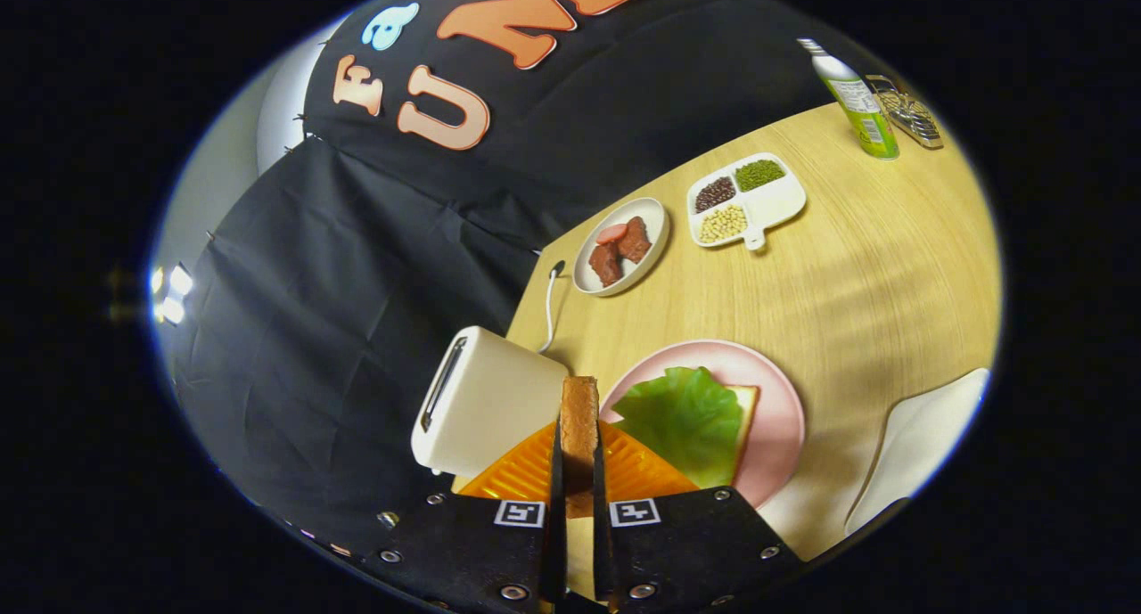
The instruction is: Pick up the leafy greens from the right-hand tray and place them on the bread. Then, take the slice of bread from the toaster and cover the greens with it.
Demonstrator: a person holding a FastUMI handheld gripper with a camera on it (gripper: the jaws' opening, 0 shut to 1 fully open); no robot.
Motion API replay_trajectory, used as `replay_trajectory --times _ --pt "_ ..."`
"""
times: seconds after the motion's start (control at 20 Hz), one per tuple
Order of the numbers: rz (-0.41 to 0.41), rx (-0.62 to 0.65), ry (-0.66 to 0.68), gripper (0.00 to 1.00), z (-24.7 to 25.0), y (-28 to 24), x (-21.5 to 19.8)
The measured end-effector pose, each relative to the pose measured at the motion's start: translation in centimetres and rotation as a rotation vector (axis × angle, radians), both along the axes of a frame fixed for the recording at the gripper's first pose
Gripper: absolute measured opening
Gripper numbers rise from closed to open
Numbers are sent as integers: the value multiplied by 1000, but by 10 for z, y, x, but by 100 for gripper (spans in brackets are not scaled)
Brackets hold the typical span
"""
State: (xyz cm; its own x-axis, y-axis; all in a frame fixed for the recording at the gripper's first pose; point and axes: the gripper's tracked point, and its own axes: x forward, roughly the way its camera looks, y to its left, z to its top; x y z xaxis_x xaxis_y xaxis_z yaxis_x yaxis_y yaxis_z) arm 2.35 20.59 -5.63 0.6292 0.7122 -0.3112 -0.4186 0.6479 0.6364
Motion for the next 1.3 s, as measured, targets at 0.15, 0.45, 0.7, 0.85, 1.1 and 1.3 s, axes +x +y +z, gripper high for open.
replay_trajectory --times 0.15,0.45,0.7,0.85,1.1,1.3 --pt "11 -19 14 12 -16 -1 -1" --pt "-44 -84 -23 12 -37 -17 9" --pt "-113 -227 -131 36 -46 -31 17" --pt "-154 -240 -219 50 -30 -38 18" --pt "-286 -212 -423 76 23 -64 17" --pt "-428 -231 -599 93 71 -93 10"
